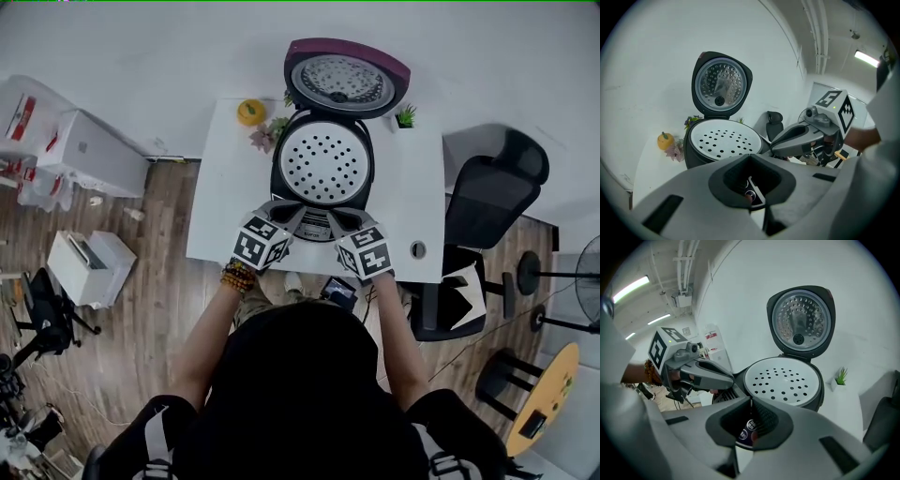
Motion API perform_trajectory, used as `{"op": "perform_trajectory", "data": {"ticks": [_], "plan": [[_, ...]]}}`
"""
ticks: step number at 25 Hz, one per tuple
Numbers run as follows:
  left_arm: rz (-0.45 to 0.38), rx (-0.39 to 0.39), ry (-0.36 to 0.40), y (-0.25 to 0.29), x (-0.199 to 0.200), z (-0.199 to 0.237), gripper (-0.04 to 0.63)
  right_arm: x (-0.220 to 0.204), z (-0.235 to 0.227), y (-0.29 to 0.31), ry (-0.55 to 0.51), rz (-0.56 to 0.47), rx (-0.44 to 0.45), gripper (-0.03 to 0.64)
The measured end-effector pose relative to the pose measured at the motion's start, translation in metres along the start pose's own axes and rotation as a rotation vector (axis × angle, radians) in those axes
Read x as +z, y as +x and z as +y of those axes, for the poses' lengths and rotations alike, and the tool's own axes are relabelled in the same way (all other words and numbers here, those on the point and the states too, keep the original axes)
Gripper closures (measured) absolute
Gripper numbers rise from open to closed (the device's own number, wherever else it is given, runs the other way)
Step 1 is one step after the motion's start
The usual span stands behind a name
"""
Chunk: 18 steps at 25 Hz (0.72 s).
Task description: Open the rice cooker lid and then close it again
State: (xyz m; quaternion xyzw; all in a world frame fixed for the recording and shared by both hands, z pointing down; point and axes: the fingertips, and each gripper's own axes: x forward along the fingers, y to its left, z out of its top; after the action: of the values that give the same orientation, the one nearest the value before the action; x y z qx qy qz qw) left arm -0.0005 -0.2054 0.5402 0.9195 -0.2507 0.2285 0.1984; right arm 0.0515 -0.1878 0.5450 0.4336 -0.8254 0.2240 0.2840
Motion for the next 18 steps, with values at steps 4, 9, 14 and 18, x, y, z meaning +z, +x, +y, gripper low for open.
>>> {"op": "perform_trajectory", "data": {"ticks": [4, 9, 14, 18], "plan": [[-0.031, 0.008, 0.115, -0.003, -0.008, -0.008, 0.569, 0.002, 0.003, 0.0, -0.148, 0.048, -0.01, 0.586], [-0.07, 0.043, 0.09, -0.005, -0.01, -0.004, 0.569, 0.009, 0.008, -0.003, -0.252, 0.072, 0.038, 0.586], [-0.056, 0.01, 0.042, -0.006, -0.008, -0.004, 0.571, 0.052, -0.003, -0.025, -0.246, -0.096, 0.02, 0.586], [-0.058, 0.02, 0.044, -0.006, -0.008, -0.004, 0.571, 0.084, -0.021, -0.042, -0.257, -0.188, -0.008, 0.584]]}}
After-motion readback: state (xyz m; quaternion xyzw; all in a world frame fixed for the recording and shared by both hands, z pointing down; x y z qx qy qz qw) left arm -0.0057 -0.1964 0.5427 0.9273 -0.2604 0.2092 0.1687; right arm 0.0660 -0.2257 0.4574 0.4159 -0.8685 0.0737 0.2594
